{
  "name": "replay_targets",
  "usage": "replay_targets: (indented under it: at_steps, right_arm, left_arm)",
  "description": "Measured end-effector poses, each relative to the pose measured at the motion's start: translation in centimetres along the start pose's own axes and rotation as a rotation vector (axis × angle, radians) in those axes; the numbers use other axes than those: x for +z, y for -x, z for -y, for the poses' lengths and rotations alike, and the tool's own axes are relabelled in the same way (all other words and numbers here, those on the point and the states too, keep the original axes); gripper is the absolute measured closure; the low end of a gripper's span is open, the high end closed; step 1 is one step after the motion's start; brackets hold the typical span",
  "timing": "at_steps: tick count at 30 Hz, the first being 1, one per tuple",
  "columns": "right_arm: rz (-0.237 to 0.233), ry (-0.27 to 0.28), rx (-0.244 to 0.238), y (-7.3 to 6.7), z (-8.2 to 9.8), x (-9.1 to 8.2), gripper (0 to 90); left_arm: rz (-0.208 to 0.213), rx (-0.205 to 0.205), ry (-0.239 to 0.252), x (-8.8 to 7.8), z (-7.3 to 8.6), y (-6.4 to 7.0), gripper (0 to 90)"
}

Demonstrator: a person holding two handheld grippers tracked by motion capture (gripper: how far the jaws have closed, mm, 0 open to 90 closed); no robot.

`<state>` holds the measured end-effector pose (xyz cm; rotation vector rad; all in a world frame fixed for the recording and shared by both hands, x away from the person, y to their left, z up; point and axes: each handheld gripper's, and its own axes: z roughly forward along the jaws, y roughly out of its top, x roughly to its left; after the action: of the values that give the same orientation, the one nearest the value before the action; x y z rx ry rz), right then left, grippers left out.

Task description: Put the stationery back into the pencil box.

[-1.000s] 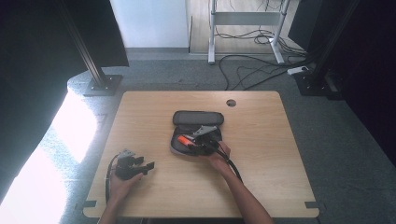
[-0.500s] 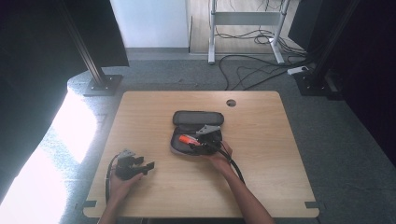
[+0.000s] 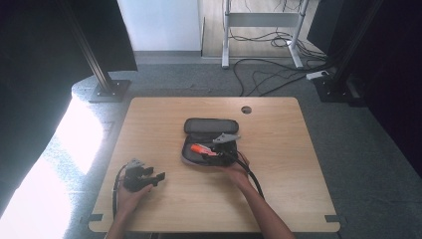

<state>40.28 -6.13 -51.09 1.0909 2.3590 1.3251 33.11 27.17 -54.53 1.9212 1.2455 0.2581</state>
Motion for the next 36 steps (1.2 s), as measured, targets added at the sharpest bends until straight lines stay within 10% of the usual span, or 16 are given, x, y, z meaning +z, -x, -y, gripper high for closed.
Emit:
replay_targets:
  at_steps: [36]
  right_arm:
    - [0.028, 0.103, 0.082, 1.2, 6.0, -7.8, 43.0]
  left_arm:
    - [0.005, 0.013, 0.000, -0.1, 0.1, 0.4, 34.6]
